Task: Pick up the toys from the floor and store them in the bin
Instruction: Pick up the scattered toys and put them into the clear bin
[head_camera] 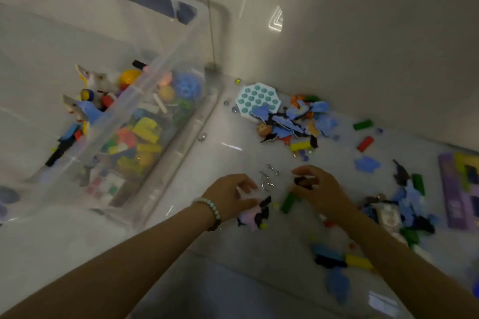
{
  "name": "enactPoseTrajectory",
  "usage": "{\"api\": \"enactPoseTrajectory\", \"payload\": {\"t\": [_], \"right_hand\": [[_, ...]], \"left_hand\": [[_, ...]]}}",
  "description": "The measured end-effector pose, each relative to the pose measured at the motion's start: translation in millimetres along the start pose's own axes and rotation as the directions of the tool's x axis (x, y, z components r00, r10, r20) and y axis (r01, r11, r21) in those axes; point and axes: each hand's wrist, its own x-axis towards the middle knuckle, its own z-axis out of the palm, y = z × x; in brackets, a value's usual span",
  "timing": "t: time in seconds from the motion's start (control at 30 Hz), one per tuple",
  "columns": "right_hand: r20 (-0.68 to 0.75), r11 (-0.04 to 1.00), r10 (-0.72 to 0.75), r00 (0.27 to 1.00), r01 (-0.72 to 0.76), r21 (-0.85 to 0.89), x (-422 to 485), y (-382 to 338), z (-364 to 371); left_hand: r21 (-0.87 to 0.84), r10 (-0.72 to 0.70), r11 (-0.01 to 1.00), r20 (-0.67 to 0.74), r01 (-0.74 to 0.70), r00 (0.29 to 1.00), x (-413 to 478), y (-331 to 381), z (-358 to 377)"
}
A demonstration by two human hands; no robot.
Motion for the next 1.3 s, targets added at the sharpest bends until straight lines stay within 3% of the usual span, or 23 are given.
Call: {"api": "enactPoseTrajectory", "payload": {"t": [0.37,0.57,0.67,0.8,1.03,1.1,1.17,1.23,1.3], "right_hand": [[-0.027,1.000,-0.029,0.999,0.029,-0.003,-22.1,43.8,15.4],[0.045,0.981,-0.134,0.990,0.139,-0.138,-21.2,44.3,25.1],[-0.023,0.985,-0.146,0.989,0.143,-0.095,-17.5,43.8,22.8],[-0.146,0.994,-0.094,0.985,0.086,-0.061,-29.0,60.7,12.0],[-0.123,0.995,-0.058,0.991,0.047,-0.090,-66.4,99.0,-0.4],[-0.019,0.985,-0.089,0.996,0.085,-0.149,-72.6,102.9,4.1],[0.075,0.966,-0.126,0.989,0.139,-0.217,-75.4,103.3,12.3],[0.085,0.939,-0.177,0.981,0.194,-0.285,-75.2,102.0,21.6],[0.059,0.915,-0.211,0.976,0.219,-0.339,-73.3,100.6,27.6]], "left_hand": [[0.400,0.137,0.903,0.074,-0.155,0.988,5.0,-19.9,69.7],[0.435,0.175,0.883,0.042,-0.176,0.984,6.3,-26.8,78.3],[0.419,0.245,0.879,0.012,-0.227,0.970,4.5,-24.9,86.5],[0.284,0.229,0.940,-0.110,-0.190,0.967,10.2,-11.3,90.0],[0.423,0.174,0.893,-0.011,-0.154,0.985,25.7,6.9,88.4],[0.338,0.162,0.930,-0.022,-0.145,0.987,23.8,5.9,88.9],[0.115,0.129,0.987,-0.111,-0.117,0.985,15.8,4.6,91.3],[-0.130,0.057,0.988,-0.193,-0.083,0.980,4.3,4.2,100.0],[-0.331,-0.029,0.944,-0.143,-0.020,0.989,-6.5,4.9,111.4]]}}
